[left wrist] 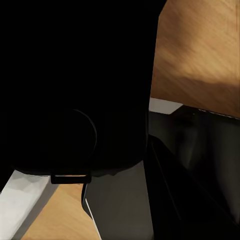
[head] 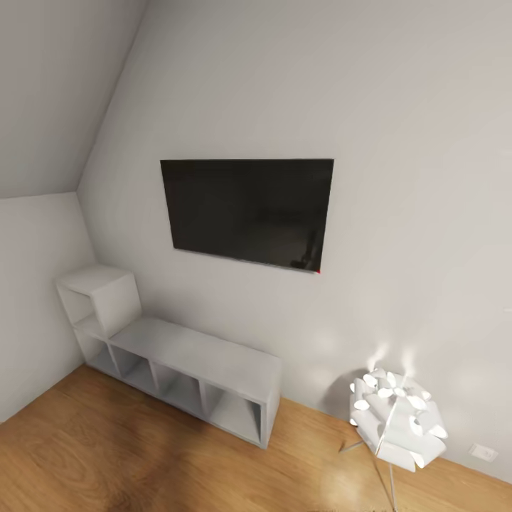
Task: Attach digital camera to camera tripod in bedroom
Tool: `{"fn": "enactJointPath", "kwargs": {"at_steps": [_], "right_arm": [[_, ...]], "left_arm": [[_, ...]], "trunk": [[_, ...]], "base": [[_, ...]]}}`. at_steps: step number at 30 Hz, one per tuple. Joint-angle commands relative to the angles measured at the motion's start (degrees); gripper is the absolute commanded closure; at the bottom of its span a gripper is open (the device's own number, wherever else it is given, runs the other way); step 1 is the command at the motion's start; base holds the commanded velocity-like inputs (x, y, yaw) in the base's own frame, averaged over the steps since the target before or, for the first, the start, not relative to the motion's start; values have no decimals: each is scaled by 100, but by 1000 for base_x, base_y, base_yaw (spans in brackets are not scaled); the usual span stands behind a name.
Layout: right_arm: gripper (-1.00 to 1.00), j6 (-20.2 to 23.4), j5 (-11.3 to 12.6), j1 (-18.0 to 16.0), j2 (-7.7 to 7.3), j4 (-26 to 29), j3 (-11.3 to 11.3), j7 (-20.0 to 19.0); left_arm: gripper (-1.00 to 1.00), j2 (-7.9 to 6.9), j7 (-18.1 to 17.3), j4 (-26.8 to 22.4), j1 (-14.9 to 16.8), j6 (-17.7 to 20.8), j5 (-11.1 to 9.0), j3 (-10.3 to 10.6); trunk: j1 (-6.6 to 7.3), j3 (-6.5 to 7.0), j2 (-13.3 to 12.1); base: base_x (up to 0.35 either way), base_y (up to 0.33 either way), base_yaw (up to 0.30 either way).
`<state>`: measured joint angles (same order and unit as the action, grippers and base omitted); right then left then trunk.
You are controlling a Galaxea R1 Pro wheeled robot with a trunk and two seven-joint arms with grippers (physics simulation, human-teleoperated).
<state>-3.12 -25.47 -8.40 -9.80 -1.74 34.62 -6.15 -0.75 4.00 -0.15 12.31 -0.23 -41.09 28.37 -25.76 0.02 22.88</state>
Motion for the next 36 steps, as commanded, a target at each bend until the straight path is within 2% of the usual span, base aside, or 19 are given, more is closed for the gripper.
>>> {"fn": "enactJointPath", "kwargs": {"at_steps": [1, 9, 36], "right_arm": [[-100, -31, -19, -5, -5, -19, 48, -7], [-100, -54, 74, 17, 0, -19, 46, -7], [-100, -57, 89, 21, -4, -19, 45, -5]], "left_arm": [[100, 1, 13, -2, 0, -8, -26, 49], [100, 4, 13, 0, 0, -60, -33, 46], [100, 6, 13, -2, 0, -74, -27, 39]], "trunk": [[-2, -2, 4], [-2, -2, 4], [-2, -2, 4]], "base": [[0, 0, -233], [0, 0, -276], [0, 0, -299]]}}
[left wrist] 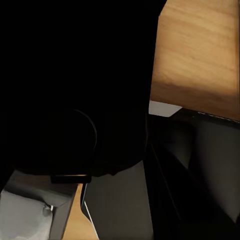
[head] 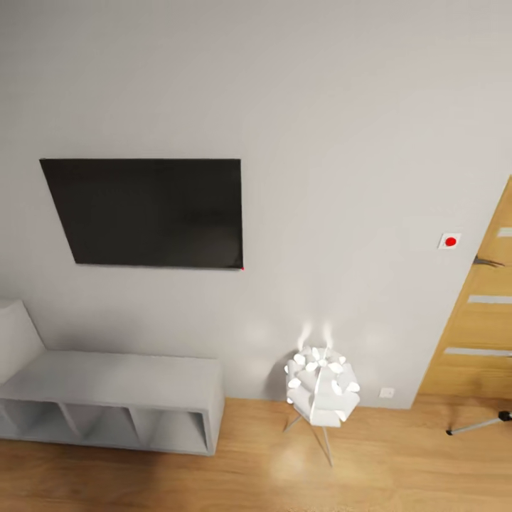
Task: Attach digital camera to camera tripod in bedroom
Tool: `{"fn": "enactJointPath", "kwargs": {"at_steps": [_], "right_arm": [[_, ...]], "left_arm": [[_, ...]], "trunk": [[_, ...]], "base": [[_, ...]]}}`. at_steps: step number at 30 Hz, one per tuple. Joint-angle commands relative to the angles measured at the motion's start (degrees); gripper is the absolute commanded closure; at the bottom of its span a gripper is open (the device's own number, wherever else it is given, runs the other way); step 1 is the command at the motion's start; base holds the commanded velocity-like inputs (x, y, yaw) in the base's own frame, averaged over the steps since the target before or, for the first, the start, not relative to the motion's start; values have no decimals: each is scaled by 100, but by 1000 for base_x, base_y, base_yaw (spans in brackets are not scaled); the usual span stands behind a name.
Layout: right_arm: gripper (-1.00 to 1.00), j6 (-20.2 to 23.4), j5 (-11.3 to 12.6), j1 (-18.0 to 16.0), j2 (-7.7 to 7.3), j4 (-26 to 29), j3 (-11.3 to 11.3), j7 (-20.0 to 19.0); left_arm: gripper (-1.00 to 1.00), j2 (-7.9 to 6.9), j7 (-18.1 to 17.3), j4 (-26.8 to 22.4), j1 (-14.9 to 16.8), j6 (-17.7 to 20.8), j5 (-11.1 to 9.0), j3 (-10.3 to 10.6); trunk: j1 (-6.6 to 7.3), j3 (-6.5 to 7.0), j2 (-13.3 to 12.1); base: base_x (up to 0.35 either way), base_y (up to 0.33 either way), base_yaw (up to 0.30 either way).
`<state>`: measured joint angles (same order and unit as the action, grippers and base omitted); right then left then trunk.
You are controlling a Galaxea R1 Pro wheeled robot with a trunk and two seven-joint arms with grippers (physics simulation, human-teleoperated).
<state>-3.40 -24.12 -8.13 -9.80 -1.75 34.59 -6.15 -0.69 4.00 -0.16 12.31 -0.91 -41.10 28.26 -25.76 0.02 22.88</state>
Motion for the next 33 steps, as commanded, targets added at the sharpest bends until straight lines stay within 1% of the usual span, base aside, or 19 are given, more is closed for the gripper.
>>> {"fn": "enactJointPath", "kwargs": {"at_steps": [1, 33], "right_arm": [[-100, -29, -47, -5, -5, -19, 48, -5], [-100, -35, -41, -4, -12, -19, 52, -5]], "left_arm": [[100, 1, 13, -2, -1, -6, -24, 51], [100, 7, 13, -2, -1, -12, -29, 48]], "trunk": [[-2, -2, 4], [-2, -2, 4]], "base": [[0, 0, -300], [0, 0, -300]]}}
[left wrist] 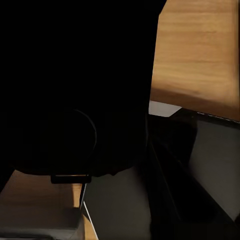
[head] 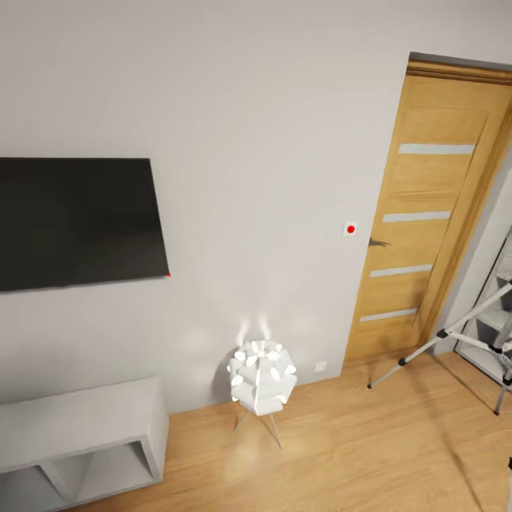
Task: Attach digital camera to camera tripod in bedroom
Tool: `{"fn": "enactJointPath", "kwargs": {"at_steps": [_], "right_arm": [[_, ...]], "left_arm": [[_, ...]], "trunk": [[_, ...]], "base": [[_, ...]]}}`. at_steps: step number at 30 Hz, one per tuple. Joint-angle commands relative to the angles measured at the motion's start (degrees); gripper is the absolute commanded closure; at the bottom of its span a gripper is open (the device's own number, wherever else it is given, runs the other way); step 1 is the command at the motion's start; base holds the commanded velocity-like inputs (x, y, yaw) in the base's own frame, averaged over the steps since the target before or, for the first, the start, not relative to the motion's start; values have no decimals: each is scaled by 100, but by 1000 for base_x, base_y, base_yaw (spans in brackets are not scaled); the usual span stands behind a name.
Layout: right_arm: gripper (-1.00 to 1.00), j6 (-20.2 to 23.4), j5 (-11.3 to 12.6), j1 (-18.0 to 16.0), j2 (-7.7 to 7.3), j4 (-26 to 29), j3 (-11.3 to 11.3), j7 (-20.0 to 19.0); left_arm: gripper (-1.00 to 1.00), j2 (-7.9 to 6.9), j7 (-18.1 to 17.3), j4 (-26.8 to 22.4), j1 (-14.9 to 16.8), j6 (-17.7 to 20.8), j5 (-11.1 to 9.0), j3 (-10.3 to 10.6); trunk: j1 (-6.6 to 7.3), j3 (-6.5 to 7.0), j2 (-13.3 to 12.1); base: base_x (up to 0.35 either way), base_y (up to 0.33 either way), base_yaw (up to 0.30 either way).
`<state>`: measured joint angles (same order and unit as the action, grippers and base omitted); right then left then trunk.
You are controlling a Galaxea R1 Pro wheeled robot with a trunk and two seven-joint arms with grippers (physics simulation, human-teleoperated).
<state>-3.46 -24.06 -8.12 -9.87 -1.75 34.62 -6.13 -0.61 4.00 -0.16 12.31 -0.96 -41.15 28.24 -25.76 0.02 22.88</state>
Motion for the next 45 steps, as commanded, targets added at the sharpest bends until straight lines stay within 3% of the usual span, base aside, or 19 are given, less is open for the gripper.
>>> {"fn": "enactJointPath", "kwargs": {"at_steps": [1, 35, 45], "right_arm": [[-100, -29, -46, -5, -5, -19, 48, -6], [-100, -31, -46, -6, -7, -19, 54, -4], [-100, -29, -46, -5, -7, -19, 54, -5]], "left_arm": [[100, 0, 13, -2, -1, -7, -25, 50], [100, 10, 22, -11, -1, -10, -17, 21], [100, 20, 32, -19, -1, -10, -105, 3]], "trunk": [[-2, -2, 4], [-2, -2, 4], [-2, -2, 4]], "base": [[0, 0, -300], [0, 0, -300], [0, 0, -300]]}}
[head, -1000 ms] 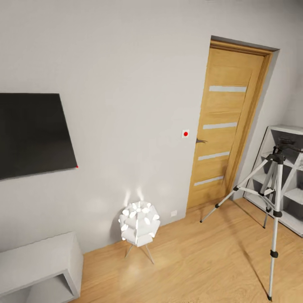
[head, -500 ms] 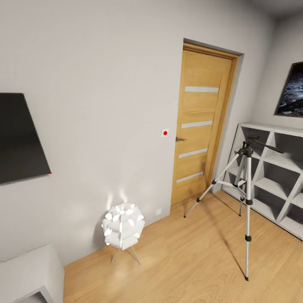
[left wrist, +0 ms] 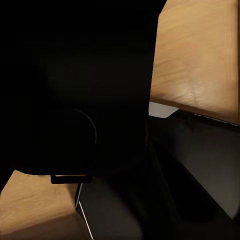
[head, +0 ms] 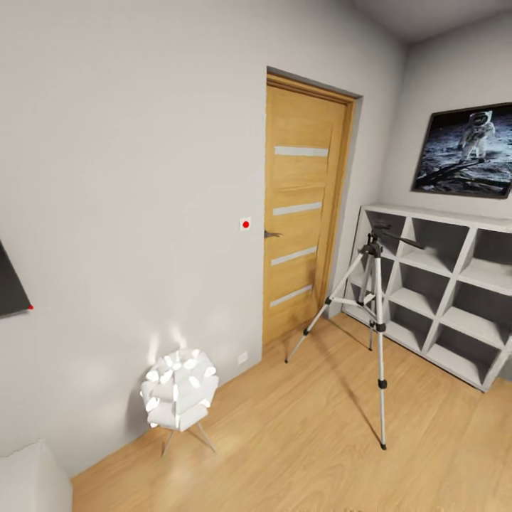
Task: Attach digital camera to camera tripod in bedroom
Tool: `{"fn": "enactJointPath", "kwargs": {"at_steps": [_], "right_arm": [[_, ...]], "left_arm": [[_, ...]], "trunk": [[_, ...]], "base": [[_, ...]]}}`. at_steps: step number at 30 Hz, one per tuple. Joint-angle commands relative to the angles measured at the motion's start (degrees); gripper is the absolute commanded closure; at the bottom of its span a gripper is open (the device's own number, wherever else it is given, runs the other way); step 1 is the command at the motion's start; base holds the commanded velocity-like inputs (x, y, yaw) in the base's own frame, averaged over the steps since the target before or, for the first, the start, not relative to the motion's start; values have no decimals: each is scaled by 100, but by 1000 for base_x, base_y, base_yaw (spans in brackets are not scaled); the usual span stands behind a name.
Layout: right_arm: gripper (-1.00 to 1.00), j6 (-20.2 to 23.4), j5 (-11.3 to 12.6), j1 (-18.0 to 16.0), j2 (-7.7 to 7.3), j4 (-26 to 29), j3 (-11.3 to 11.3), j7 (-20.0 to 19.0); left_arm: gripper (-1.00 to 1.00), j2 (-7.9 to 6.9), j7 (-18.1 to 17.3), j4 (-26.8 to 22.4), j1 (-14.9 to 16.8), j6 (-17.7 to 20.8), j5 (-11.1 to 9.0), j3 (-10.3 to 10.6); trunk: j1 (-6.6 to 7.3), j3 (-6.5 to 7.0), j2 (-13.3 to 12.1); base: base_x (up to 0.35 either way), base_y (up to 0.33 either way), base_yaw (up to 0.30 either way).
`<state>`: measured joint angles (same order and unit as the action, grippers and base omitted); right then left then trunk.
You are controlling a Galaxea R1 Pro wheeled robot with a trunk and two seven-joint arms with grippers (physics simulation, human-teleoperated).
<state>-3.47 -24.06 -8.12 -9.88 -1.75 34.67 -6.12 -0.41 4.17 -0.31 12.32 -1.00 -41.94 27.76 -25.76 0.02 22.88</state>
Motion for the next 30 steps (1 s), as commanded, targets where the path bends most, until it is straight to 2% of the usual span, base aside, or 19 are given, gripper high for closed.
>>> {"fn": "enactJointPath", "kwargs": {"at_steps": [1, 10, 30], "right_arm": [[-100, -27, -46, -5, -5, -19, 48, -6], [-100, -29, -54, -7, -7, -17, 42, -11], [-100, -48, -81, -6, -14, -10, 22, -8]], "left_arm": [[100, 1, 15, -4, -1, -5, -37, 50], [100, 13, 7, -4, -1, -1, -56, 58], [100, 97, 4, -4, -1, 59, -17, 88]], "trunk": [[-2, -2, 4], [-2, -2, 4], [-2, -2, 4]], "base": [[0, 0, -300], [151, 0, -206], [315, -6, -12]]}}
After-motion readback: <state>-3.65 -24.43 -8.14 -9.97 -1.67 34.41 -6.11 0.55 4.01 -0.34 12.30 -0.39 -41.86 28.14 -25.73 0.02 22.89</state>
